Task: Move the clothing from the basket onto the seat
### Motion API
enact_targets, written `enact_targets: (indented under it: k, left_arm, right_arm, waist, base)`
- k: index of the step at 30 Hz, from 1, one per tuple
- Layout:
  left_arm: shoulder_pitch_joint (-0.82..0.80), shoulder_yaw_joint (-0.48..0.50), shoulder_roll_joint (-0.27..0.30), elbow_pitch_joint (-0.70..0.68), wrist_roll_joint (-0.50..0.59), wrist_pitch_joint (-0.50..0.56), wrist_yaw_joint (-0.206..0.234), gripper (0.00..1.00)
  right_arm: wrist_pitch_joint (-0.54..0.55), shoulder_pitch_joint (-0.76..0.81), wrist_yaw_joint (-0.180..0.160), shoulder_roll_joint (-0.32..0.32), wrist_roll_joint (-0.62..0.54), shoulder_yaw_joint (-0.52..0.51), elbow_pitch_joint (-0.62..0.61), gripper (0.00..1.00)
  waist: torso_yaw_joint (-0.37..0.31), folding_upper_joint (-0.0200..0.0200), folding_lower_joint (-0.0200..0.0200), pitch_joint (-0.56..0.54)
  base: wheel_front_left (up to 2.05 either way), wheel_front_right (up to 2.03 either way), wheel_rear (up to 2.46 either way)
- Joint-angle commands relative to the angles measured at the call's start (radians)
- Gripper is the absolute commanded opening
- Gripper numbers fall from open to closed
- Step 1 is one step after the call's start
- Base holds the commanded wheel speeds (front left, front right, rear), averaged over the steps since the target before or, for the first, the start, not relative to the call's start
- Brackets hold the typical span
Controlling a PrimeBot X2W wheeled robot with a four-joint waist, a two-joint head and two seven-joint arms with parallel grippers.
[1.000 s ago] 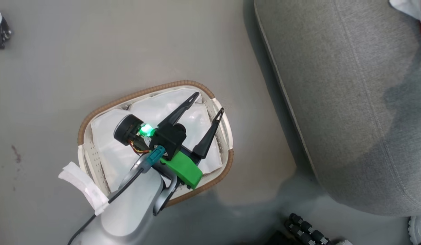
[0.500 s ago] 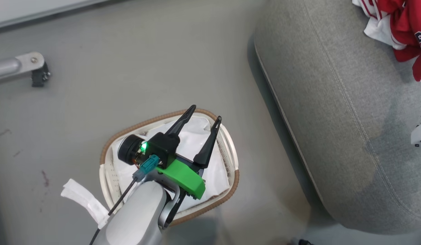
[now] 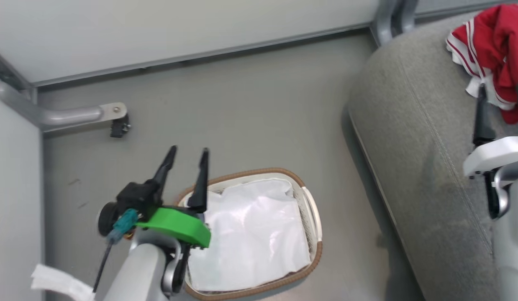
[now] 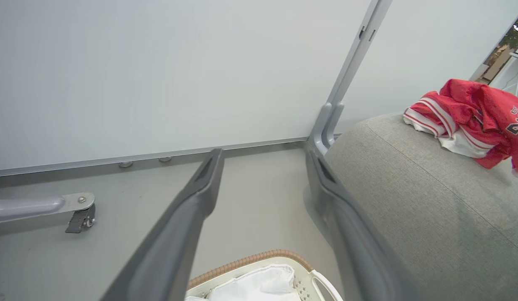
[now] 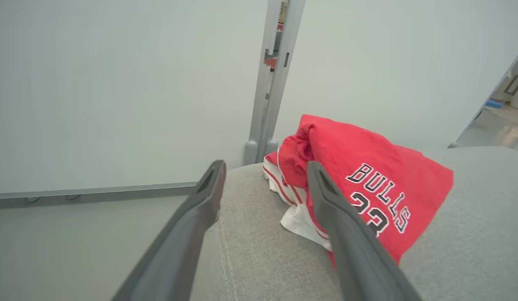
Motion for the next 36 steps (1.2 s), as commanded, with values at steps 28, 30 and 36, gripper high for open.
enact_targets:
  k: [28, 30, 36]
  left_arm:
    - [0.323, 0.243, -0.004, -0.035, -0.015, 0.001, 0.021, 1.00]
    - [0.333, 0.241, -0.004, -0.036, -0.022, 0.001, 0.023, 1.00]
    - [0.339, 0.234, -0.004, -0.031, -0.030, 0.001, 0.030, 1.00]
  right_arm:
    - [-0.002, 0.397, -0.001, 0.115, 0.233, 0.222, -0.125, 1.00]
    - [-0.002, 0.418, -0.001, 0.115, 0.242, 0.218, -0.128, 1.00]
    - [-0.002, 0.441, -0.001, 0.115, 0.239, 0.210, -0.124, 1.00]
  waist:
    - [0.169, 0.0000, 0.0001, -0.239]
    - [0.171, 0.0000, 0.0001, -0.243]
    - [0.172, 0.0000, 0.0001, -0.251]
  base:
    - [0.00, 0.00, 0.00]
    - [0.00, 0.00, 0.00]
    - [0.00, 0.00, 0.00]
